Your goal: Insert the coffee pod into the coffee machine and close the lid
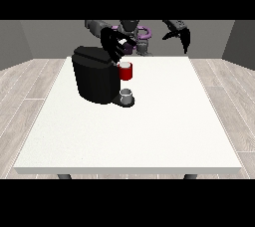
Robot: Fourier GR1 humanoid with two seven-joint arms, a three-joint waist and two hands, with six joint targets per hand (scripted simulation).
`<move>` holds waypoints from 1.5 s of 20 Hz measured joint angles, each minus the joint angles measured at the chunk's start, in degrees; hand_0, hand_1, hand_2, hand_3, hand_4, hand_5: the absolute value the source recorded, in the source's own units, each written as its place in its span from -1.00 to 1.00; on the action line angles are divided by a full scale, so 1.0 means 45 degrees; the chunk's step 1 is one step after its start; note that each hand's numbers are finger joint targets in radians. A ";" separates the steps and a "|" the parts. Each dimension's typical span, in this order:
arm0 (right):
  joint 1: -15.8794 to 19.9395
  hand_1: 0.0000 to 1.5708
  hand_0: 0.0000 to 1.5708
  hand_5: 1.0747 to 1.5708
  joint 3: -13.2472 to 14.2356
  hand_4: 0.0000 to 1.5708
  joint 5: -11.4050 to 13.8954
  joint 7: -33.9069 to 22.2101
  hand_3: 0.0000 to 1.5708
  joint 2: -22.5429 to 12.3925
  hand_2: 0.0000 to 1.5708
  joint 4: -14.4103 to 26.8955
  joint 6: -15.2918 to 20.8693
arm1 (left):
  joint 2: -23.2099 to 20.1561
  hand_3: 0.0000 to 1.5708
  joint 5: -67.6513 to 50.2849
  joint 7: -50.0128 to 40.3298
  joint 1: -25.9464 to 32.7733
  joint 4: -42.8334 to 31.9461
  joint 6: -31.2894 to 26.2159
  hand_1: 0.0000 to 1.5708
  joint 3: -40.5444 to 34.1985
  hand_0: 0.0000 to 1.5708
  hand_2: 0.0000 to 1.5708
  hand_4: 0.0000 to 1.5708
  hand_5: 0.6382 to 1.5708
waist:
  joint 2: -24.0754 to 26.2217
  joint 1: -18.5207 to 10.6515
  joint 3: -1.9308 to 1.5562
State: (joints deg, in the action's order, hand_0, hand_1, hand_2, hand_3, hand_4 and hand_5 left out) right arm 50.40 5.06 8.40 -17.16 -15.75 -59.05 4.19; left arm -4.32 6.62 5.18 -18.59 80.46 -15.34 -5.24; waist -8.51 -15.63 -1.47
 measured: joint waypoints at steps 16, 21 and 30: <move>0.0519 -1.00 -1.00 1.00 0.0769 -1.00 0.0846 -0.3595 -1.00 -0.2206 -1.00 -0.2289 -0.0389 | 0.0401 -1.00 0.0039 0.0079 -0.1498 0.0027 -0.0432 -1.00 0.0816 -1.00 -1.00 -0.52 1.00 | -0.1398 -0.2283 -0.0270; 0.0489 -1.00 -1.00 1.00 0.1438 -1.00 0.0798 -0.4511 -1.00 -0.2634 -1.00 -0.2953 -0.0432 | 0.0451 -1.00 -0.0019 0.0127 -0.2054 0.0047 -0.0650 -1.00 0.0990 -1.00 -1.00 -0.73 1.00 | -0.2084 -0.3100 -0.0380; 0.2287 -1.00 -1.00 1.00 0.0704 -1.00 0.0273 -0.1348 -1.00 -0.1086 -1.00 -0.3413 -0.0224 | 0.0419 -1.00 -0.0081 -0.0163 -0.3098 0.0279 -0.0822 -1.00 0.1094 -1.00 -1.00 -0.56 1.00 | -0.3090 -0.4285 0.0235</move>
State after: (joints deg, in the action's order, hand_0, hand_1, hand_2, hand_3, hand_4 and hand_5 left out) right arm 60.69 8.23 9.63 -23.23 -20.63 -74.41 3.19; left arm -2.44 6.25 4.45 -32.54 81.72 -19.04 -0.32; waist -22.42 -34.91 -0.41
